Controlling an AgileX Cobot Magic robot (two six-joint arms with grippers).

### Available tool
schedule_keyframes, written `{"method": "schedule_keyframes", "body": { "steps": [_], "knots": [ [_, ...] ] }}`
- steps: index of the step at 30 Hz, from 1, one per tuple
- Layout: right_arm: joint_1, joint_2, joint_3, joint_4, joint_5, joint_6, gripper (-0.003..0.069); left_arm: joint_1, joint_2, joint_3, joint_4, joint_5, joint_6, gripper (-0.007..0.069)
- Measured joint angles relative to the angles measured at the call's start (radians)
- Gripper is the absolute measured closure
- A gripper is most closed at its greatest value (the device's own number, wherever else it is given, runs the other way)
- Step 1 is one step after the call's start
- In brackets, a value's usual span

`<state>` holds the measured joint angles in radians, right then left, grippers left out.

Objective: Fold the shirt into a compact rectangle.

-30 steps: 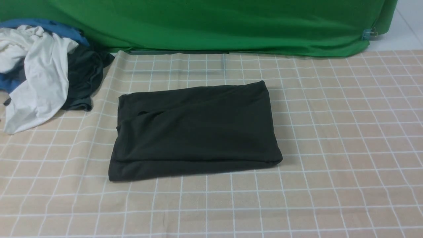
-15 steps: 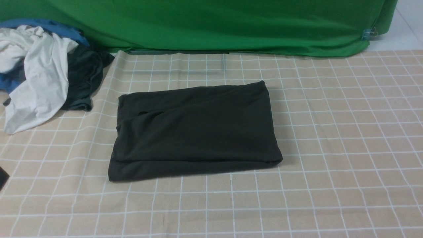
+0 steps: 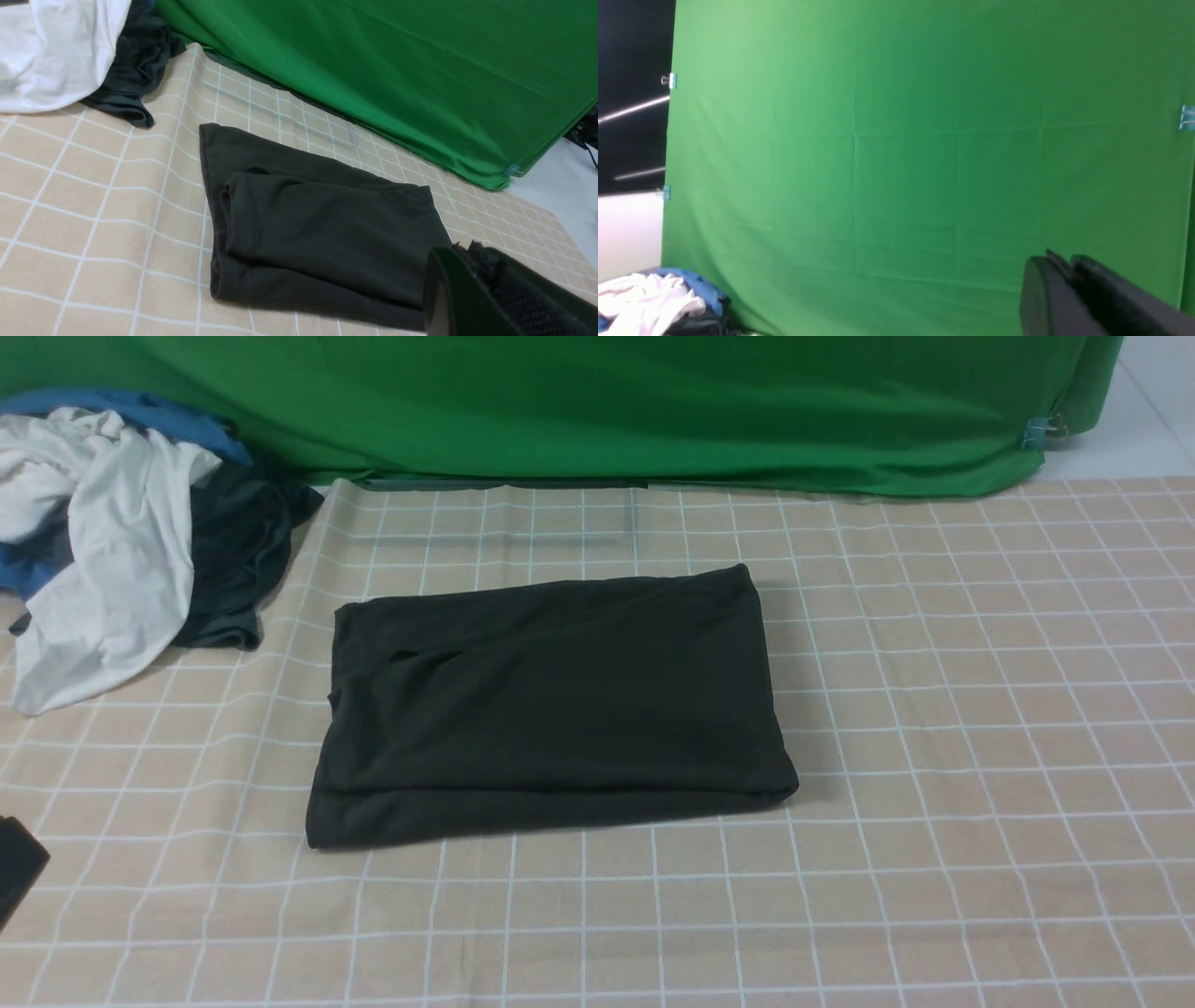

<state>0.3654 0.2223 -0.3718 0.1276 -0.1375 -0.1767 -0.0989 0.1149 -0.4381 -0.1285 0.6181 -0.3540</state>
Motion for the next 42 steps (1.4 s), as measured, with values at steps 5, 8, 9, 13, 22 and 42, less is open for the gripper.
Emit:
{"method": "schedule_keyframes", "body": {
  "steps": [5, 8, 9, 13, 22, 42],
  "knots": [
    [0.0, 0.0, 0.0, 0.001, 0.003, -0.002, 0.0547, 0.0, 0.0, 0.0, 0.007, 0.0, 0.035, 0.0611],
    [0.0, 0.0, 0.0, 0.001, 0.004, -0.003, 0.0533, 0.0, 0.0, 0.012, 0.052, -0.048, 0.088, 0.0611],
    [0.0, 0.0, 0.0, 0.001, 0.004, -0.003, 0.0531, 0.0, -0.003, 0.028, 0.066, -0.094, 0.1, 0.0611],
    [0.0, 0.0, 0.0, 0.001, 0.007, -0.003, 0.0521, 0.0, -0.052, 0.174, 0.128, -0.37, 0.12, 0.0611],
    [0.0, 0.0, 0.0, 0.001, 0.01, -0.003, 0.0515, 0.039, -0.113, 0.442, 0.14, -0.527, 0.157, 0.0611],
    [0.0, 0.0, 0.0, 0.001, 0.01, -0.004, 0.0474, 0.093, -0.116, 0.445, 0.07, -0.38, 0.159, 0.0611]
  ]
}}
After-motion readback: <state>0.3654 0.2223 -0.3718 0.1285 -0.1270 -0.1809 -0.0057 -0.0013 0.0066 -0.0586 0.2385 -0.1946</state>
